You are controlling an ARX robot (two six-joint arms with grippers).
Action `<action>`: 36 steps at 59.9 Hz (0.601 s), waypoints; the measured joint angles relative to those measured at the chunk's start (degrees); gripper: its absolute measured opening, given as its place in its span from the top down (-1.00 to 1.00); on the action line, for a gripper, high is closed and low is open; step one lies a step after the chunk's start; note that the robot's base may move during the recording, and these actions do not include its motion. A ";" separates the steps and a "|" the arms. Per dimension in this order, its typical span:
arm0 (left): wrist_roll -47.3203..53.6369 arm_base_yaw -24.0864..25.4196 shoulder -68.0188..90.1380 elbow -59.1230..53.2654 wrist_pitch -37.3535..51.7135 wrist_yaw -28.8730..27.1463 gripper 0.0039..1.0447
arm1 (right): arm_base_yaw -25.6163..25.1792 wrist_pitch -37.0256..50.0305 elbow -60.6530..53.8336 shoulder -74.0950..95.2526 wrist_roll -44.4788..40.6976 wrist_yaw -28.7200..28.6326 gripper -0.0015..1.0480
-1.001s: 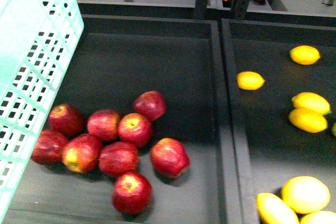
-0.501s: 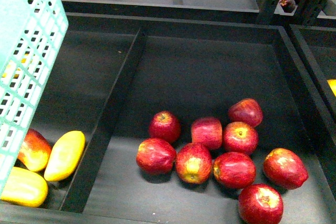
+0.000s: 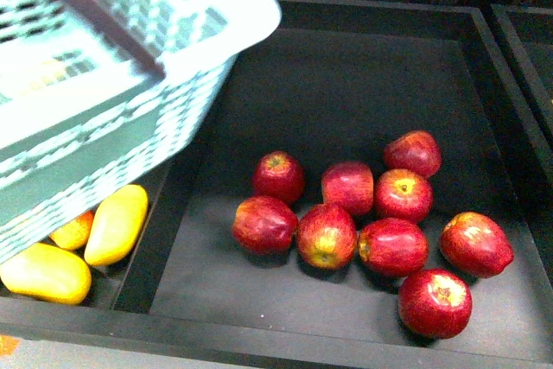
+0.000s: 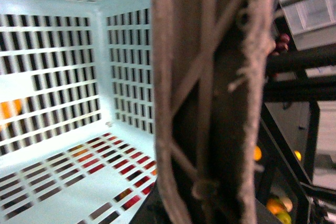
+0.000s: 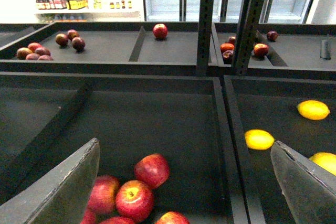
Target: Pick lemon and mango into basket
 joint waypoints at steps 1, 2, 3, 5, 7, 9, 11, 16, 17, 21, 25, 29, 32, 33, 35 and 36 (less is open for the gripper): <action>-0.02 -0.48 0.74 1.05 0.15 0.11 0.92 | 0.00 0.00 0.00 0.00 0.00 0.00 -0.83; -0.04 -1.38 2.16 2.38 0.22 0.44 0.92 | 0.00 0.00 0.00 0.00 0.00 0.00 -0.83; -0.02 -2.25 3.63 3.69 0.26 0.74 0.92 | 0.00 0.00 0.00 0.00 0.00 0.00 -0.83; 0.04 -3.54 5.68 5.55 0.37 1.27 0.92 | 0.00 0.00 0.00 0.00 0.00 0.02 -0.83; 0.22 -4.83 7.67 7.28 0.59 1.88 0.92 | 0.00 0.00 0.00 0.00 0.00 0.02 -0.83; 0.48 -6.12 9.57 8.87 0.66 2.45 0.92 | 0.00 0.00 0.00 0.00 0.00 0.02 -0.83; 1.18 -7.43 11.28 10.32 0.66 3.21 0.92 | 0.00 0.00 0.00 0.00 0.00 0.02 -0.83; 3.45 -10.47 15.10 13.31 0.44 4.87 0.92 | 0.00 0.00 0.00 0.00 0.00 0.02 -0.83; 4.02 -11.17 15.89 13.97 0.17 5.25 0.92 | 0.00 0.00 0.00 0.00 0.00 0.02 -0.83; 5.09 -13.00 17.68 15.58 -0.07 6.32 0.92 | 0.00 0.00 0.00 0.00 0.00 0.02 -0.83; 6.40 -15.12 18.71 17.16 -0.61 8.07 0.92 | 0.00 0.00 0.00 0.00 0.00 0.02 -0.83; 7.50 -17.22 18.75 17.81 -0.70 10.62 0.92 | 0.00 0.00 0.00 0.00 0.00 0.02 -0.83; 7.80 -18.71 18.71 18.05 -0.85 12.09 0.92 | 0.00 0.00 0.00 0.00 0.00 0.02 -0.83; 7.89 -18.95 18.69 18.05 -0.94 12.28 0.92 | 0.00 0.00 0.00 0.00 0.00 0.02 -0.83; 8.00 -19.54 18.64 18.05 -1.22 12.68 0.92 | 0.00 0.00 0.00 0.00 0.00 0.02 -0.83; 8.02 -19.89 18.64 18.05 -1.38 12.98 0.92 | 0.00 0.00 0.00 0.00 0.00 0.02 -0.83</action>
